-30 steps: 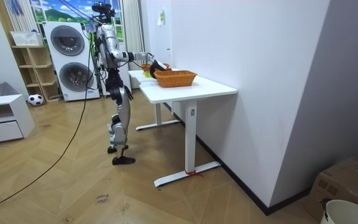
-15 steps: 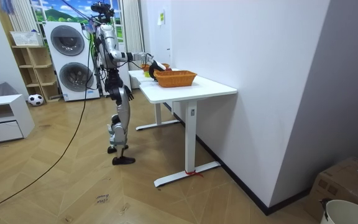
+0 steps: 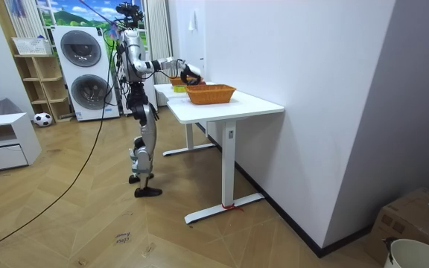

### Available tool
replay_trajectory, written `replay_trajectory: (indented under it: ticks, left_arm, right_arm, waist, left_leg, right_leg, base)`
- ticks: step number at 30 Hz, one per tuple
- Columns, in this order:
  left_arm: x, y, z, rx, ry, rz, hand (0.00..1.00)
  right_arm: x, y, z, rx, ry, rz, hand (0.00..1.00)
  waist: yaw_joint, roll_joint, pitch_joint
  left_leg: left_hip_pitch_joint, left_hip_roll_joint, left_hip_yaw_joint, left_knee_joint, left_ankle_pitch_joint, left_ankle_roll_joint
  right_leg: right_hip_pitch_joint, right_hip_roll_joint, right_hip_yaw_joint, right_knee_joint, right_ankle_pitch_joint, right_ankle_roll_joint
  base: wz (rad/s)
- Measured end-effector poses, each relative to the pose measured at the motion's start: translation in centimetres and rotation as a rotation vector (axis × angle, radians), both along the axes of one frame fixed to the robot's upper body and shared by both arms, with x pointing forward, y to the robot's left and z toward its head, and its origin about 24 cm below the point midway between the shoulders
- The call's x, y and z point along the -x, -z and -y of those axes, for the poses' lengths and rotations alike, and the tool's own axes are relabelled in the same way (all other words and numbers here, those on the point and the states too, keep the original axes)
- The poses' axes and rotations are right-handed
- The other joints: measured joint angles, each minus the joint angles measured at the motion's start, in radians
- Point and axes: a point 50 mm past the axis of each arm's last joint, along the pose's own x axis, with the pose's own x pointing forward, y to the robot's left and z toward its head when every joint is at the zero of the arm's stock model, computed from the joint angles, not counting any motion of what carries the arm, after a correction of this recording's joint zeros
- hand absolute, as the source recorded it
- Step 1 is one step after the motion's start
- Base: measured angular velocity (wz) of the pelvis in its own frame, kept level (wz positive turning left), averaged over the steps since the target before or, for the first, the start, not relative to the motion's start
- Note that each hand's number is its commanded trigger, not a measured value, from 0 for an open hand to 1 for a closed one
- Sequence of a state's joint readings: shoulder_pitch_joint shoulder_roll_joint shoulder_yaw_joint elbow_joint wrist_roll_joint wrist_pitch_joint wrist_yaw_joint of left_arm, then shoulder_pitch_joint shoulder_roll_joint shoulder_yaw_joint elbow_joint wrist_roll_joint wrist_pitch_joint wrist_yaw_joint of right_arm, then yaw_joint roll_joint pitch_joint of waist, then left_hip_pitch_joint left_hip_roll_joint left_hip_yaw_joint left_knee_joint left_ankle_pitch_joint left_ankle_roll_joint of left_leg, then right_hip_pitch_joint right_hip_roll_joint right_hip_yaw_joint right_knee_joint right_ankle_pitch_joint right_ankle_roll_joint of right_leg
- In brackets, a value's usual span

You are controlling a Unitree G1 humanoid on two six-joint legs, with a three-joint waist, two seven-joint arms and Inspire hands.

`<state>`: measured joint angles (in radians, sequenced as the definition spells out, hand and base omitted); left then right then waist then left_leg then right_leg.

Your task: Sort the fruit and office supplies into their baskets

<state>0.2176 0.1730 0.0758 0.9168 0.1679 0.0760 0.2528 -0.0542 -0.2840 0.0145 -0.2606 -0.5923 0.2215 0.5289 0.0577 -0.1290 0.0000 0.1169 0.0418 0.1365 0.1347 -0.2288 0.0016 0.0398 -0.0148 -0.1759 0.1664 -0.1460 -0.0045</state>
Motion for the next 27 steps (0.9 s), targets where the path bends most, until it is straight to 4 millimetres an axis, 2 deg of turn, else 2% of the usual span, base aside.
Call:
replay_trajectory:
  ticks: [2, 8, 16, 20, 27]
  left_arm:
    - [0.3, 0.1, 0.0, 0.000, -0.005, -0.009, 0.00]
    - [0.7, 0.1, -0.2, -0.001, -0.028, -0.011, 0.00]
    - [1.3, 0.2, -0.7, 0.012, -0.088, -0.028, 0.00]
    - [2.1, 0.3, -0.9, 0.013, -0.127, -0.044, 0.00]
    - [2.6, 0.4, -0.8, 0.014, -0.133, -0.060, 0.00]
  right_arm:
    - [0.0, -0.3, 0.1, -0.003, 0.006, 0.023, 1.00]
    - [0.0, -1.6, 1.0, -0.071, 0.051, 0.111, 1.00]
    - [0.1, -2.4, 2.2, -0.148, 0.098, 0.167, 1.00]
    - [0.2, -2.9, 3.4, -0.129, 0.146, 0.200, 1.00]
    - [0.2, -3.1, 4.3, -0.136, 0.206, 0.243, 1.00]
  waist:
    - [-0.002, -0.002, -0.0012]
    - [-0.007, -0.004, 0.0016]
    - [-0.004, 0.007, 0.0089]
    - [-0.001, 0.006, 0.0023]
    - [-0.014, 0.003, -0.0007]
  left_leg:
    - [0.005, 0.000, 0.000, 0.000, 0.000, 0.000]
    - [0.006, -0.002, 0.004, 0.000, 0.000, 0.000]
    - [0.010, 0.001, 0.019, 0.000, 0.000, 0.000]
    - [0.005, 0.001, 0.023, 0.001, 0.000, 0.001]
    - [0.007, -0.001, 0.019, 0.001, 0.000, 0.001]
  right_leg:
    - [0.006, 0.000, 0.010, -0.001, 0.000, 0.000]
    - [0.010, 0.001, 0.018, -0.001, 0.000, 0.000]
    - [0.007, 0.002, 0.034, 0.003, -0.001, 0.002]
    - [-0.005, 0.006, 0.035, 0.013, -0.001, 0.001]
    - [-0.005, 0.004, 0.033, 0.018, -0.001, 0.001]
  base:
    - [0.00]
    - [0.00]
    - [-0.06]
    - [-0.05]
    - [0.00]
